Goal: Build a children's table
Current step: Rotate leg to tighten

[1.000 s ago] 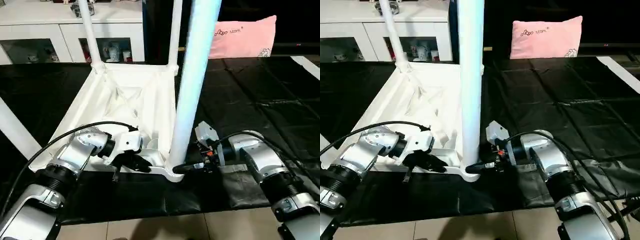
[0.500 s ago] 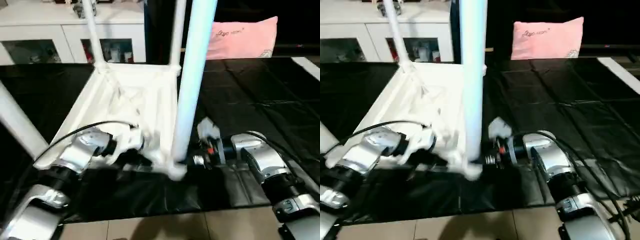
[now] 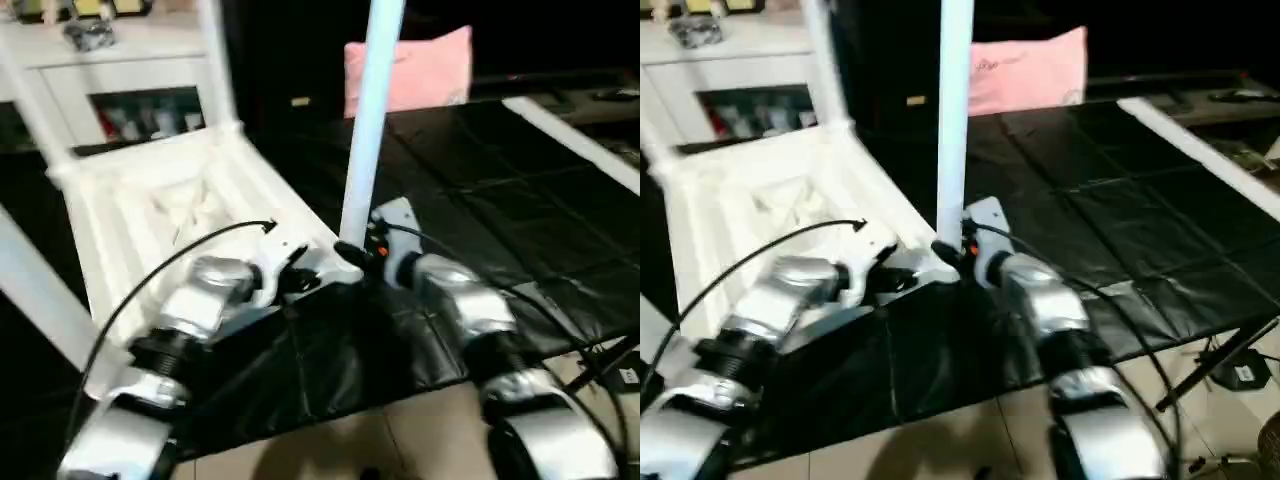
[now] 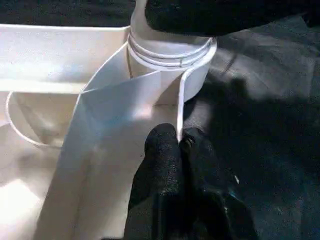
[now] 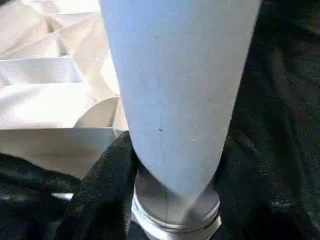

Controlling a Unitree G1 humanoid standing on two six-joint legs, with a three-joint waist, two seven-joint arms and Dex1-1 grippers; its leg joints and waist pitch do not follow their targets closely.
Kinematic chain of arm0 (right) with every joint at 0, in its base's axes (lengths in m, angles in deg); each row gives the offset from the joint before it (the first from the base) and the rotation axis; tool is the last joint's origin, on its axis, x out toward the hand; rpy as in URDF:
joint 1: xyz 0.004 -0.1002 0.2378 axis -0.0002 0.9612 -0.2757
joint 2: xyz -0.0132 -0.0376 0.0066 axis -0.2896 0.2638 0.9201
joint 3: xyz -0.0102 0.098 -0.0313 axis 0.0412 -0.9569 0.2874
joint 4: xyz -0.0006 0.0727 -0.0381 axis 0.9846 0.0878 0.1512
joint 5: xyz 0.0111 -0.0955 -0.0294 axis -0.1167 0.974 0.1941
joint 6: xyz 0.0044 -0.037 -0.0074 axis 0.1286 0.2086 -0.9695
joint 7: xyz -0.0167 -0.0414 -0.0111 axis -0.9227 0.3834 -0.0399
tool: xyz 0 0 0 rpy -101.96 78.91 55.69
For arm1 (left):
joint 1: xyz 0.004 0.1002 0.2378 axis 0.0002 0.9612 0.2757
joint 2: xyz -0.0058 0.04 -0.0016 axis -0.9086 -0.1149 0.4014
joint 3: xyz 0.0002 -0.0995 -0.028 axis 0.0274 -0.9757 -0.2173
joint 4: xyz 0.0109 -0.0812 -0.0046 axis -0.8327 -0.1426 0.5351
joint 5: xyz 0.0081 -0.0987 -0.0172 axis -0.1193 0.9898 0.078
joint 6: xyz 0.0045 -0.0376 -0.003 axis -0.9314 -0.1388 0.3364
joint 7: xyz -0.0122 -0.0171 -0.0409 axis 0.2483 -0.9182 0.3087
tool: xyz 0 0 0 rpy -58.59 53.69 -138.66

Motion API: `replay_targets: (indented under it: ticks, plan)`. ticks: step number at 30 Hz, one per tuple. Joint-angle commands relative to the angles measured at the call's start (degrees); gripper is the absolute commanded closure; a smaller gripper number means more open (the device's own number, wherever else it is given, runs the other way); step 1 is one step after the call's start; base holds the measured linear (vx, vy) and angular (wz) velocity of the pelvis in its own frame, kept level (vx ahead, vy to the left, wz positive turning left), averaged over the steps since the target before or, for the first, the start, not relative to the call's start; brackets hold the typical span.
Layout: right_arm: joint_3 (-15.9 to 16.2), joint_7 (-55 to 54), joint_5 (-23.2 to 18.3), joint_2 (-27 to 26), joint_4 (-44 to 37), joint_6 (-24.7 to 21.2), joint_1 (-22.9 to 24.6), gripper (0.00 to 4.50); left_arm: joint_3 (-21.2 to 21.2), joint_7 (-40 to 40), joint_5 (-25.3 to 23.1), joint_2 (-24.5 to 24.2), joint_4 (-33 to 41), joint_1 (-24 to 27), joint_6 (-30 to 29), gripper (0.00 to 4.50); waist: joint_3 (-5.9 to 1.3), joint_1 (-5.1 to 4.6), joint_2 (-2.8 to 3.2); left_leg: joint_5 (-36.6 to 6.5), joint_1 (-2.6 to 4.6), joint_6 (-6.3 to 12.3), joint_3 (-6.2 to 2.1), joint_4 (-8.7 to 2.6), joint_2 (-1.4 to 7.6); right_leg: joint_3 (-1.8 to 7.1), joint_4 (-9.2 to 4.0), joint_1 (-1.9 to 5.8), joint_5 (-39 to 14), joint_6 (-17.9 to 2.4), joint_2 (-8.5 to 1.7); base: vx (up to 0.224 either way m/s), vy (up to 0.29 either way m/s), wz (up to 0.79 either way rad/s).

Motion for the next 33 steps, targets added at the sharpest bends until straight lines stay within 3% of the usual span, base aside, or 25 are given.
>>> replay_targets:
  ticks: [1, 6, 11, 13, 16, 17, 18, 21, 22, 26, 33]
  plan:
    - [4.5, 3.6, -0.5, -5.3, 3.0, -0.8, 1.1, 2.18, -0.2, 4.3, 0.3, 2.6, 0.7, -3.8, 0.8, 4.5, -2.71, -0.71, 0.33, -28.5, 0.04, 2.25, 0.96, -3.75, -1.91, -0.08, -5.53, 2.22, -37.8, 1.5, -1.97, 0.0, 0.0, 0.0]
    - [3.9, 7.5, -1.9, -4.4, 0.7, 0.1, 2.0, 1.62, 0.6, 2.6, -0.2, 1.3, 1.7, -3.3, 0.7, 4.5, -2.76, -0.74, 0.39, -29.0, -0.38, 2.45, 0.69, -4.32, -1.54, 0.4, -4.85, 2.46, -35.3, 0.3, -2.07, 0.0, 0.0, 0.0]
    - [3.1, 11.9, -2.2, -0.7, -1.5, 2.2, 3.2, 1.15, 2.2, -3.1, -0.7, -2.5, 2.2, -2.0, 4.1, 4.5, -3.04, -0.31, 0.34, -26.7, -0.9, 2.86, 0.68, -4.61, -1.54, 1.18, -4.24, 2.62, -33.7, -1.1, -2.38, 0.0, 0.0, 0.0]
    - [3.5, 16.8, -2.6, 3.2, -3.7, 4.6, 4.3, 0.95, 3.0, -7.4, -0.6, -5.2, 2.6, -1.2, 7.4, 4.5, -3.63, 0.59, 0.1, -21.6, -1.59, 3.97, 0.97, -4.68, -1.25, 2.53, -3.13, 2.81, -27.8, -4.2, -2.53, 0.0, 0.0, 0.0]
    - [2.8, 20.4, -3.6, 5.9, -5.2, 5.0, 4.9, 0.72, 3.5, -10.8, -0.3, -7.2, 2.9, -0.7, 8.7, 4.5, -4.09, 1.84, -0.5, -14.0, -2.56, 5.69, 1.37, -4.31, -1.4, 3.83, -1.28, 2.84, -20.1, -8.2, -2.13, 0.0, 0.0, 0.0]
    - [2.9, 22.1, -3.8, 7.0, -5.8, 5.3, 5.2, 0.57, 3.7, -12.1, -0.1, -7.9, 2.9, -0.5, 9.4, 4.5, -4.09, 1.84, -0.5, -14.0, -2.56, 5.69, 1.37, -4.31, -1.4, 3.83, -1.28, 2.84, -20.1, -8.2, -2.13, 0.0, 0.0, 0.0]
    - [3.0, 23.6, -3.9, 7.9, -6.4, 5.6, 5.4, 0.57, 3.9, -13.4, 0.1, -8.5, 2.9, -0.4, 10.1, 4.5, -4.09, 2.49, -0.42, -12.6, -2.55, 6.71, 1.62, -4.11, -1.43, 4.06, -0.99, 2.76, -19.7, -8.9, -2.22, 0.0, 0.0, 0.0]
    - [3.8, 29.2, -3.9, 11.3, -8.2, 6.5, 6.3, 0.28, 4.6, -18.5, 1.2, -10.7, 2.7, 0.1, 13.2, 4.5, -4.62, 3.69, -0.43, -7.9, -2.88, 7.51, 1.63, -3.7, -1.4, 4.45, 0.07, 2.96, -14.4, -10.2, -2.13, 0.0, 0.0, 0.0]
    - [4.4, 32.3, -3.5, 13.5, -8.8, 7.6, 6.4, 0.19, 5.0, -22.3, 2.0, -11.9, 2.0, 0.3, 15.7, 4.5, -4.47, 4.36, -0.66, -5.8, -2.84, 8.1, 1.81, -3.68, -1.28, 4.57, 0.37, 2.7, -11.9, -11.4, -2.02, 0.0, 0.0, 0.0]
    - [4.7, 35.4, -3.0, 15.8, -8.7, 10.2, 6.2, 0.03, 6.6, -28.7, 2.5, -13.9, 0.5, 0.3, 20.6, 4.5, -4.5, 5.59, -0.92, -5.1, -2.84, 8.0, 2.14, -3.56, -1.31, 4.95, 0.74, 2.41, -12.7, -11.1, -1.83, 0.0, 0.0, 0.0]
    - [6.9, 47.2, -6.3, 18.5, -12.0, 10.3, 7.1, 0.03, 9.1, -37.6, 3.5, -15.8, 1.1, 0.5, 23.6, 4.5, -3.79, 8.04, -0.88, -12.0, -1.64, 5.45, 2.83, -4.13, -0.89, 5.59, -0.13, 1.5, -22.2, -8.6, -1.69, 0.0, 0.0, 0.0]
